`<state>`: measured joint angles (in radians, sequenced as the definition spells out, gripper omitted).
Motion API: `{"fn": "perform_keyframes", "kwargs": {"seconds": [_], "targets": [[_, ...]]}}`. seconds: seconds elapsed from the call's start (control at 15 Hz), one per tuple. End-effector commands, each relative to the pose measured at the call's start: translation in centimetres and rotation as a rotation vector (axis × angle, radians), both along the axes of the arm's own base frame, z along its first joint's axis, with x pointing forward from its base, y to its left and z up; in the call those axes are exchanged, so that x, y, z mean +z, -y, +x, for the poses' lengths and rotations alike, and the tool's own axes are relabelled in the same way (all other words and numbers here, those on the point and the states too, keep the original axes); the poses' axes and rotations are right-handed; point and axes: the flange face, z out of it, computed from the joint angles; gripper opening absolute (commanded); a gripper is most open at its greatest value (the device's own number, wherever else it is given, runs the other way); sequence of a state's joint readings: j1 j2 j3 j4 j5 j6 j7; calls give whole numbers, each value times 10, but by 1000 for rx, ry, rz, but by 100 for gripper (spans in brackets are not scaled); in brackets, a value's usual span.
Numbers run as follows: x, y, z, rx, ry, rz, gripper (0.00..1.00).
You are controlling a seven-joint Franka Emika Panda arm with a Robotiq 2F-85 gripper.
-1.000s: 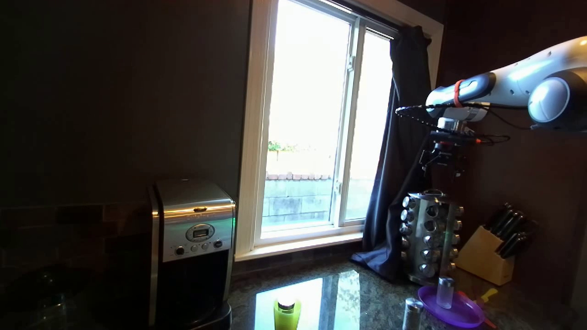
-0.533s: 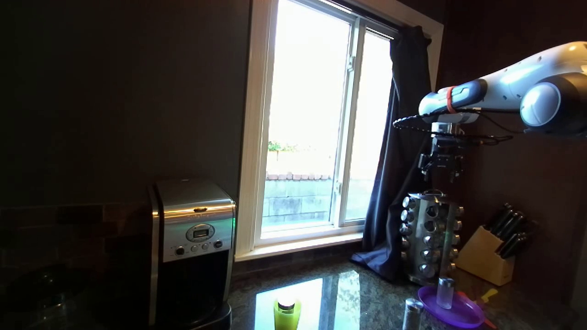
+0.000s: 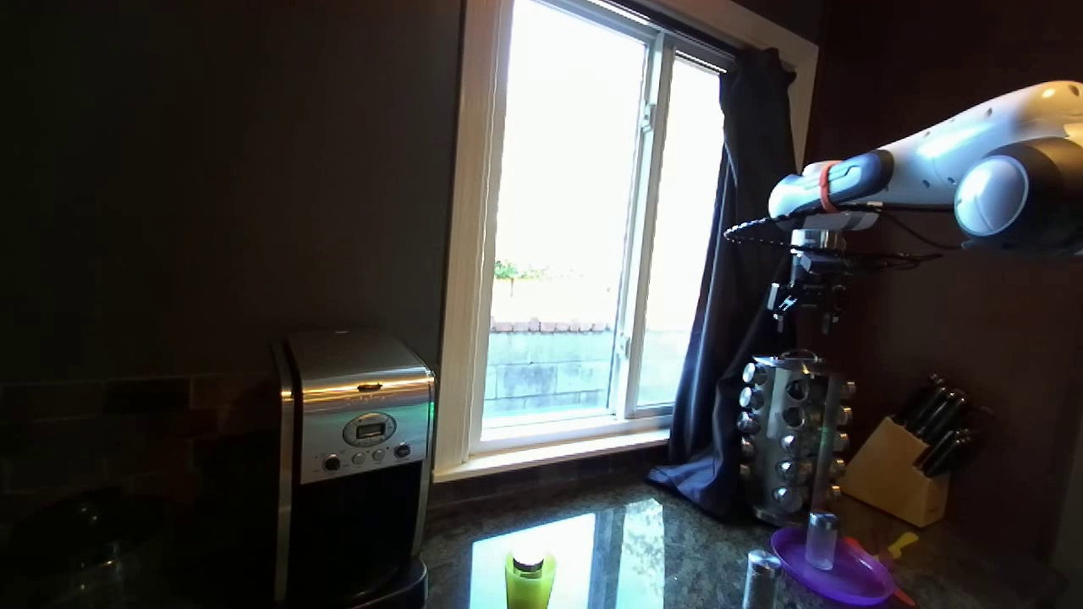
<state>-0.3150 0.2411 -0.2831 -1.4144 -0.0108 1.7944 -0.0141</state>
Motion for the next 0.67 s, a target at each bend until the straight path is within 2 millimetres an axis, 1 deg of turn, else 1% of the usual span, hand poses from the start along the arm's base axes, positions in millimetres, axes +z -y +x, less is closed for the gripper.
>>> {"fn": "perform_keyframes", "kwargs": {"seconds": [0.0,0.33,0.47,0.6], "targets": [[-14,16,10,174,-2,-23,100],[-35,29,11,328,-42,17,100],[-39,30,11,390,-48,26,100],[-38,31,12,432,-46,38,100]]}}
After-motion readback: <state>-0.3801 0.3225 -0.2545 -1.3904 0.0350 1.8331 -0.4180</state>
